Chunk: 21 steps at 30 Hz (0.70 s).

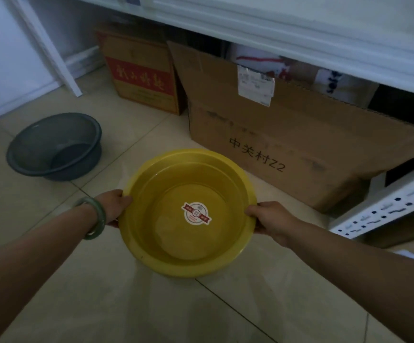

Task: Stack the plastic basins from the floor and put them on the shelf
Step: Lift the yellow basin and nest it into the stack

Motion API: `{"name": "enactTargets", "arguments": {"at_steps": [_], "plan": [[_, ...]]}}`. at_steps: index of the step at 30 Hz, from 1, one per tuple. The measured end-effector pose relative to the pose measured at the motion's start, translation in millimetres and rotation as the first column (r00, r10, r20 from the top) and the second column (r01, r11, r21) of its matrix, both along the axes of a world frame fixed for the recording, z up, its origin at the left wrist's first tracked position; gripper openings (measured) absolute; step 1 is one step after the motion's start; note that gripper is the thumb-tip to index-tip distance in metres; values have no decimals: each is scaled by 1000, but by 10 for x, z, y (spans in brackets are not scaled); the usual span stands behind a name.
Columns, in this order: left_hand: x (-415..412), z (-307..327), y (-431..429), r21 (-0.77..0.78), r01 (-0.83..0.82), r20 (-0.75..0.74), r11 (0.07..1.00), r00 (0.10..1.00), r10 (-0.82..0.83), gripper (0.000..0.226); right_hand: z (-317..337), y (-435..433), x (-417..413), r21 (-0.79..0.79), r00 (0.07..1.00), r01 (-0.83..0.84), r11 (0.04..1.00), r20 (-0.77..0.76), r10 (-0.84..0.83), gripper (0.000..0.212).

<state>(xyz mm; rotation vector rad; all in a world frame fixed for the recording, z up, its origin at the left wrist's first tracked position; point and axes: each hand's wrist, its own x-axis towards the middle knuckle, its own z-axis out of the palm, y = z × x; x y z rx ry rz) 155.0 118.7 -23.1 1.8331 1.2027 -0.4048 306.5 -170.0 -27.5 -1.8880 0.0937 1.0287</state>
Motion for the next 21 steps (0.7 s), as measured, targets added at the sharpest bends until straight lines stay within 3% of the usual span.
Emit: {"name": "enactTargets", "arguments": {"at_steps": [8,12,21], "plan": [[-129,-36,378,91,-126,91,988,989,118,42,1,653,135,9,999,-21,1000,33,21,31],[-132,-60,543,130,-174,157,976,976,153,45,-13,935,178,7,999,-4,1000,49,4,17],[1,-132,860,21,-278,250,960,931,265,44,-55,1352,303,-76,993,8,997,116,1,12]]}}
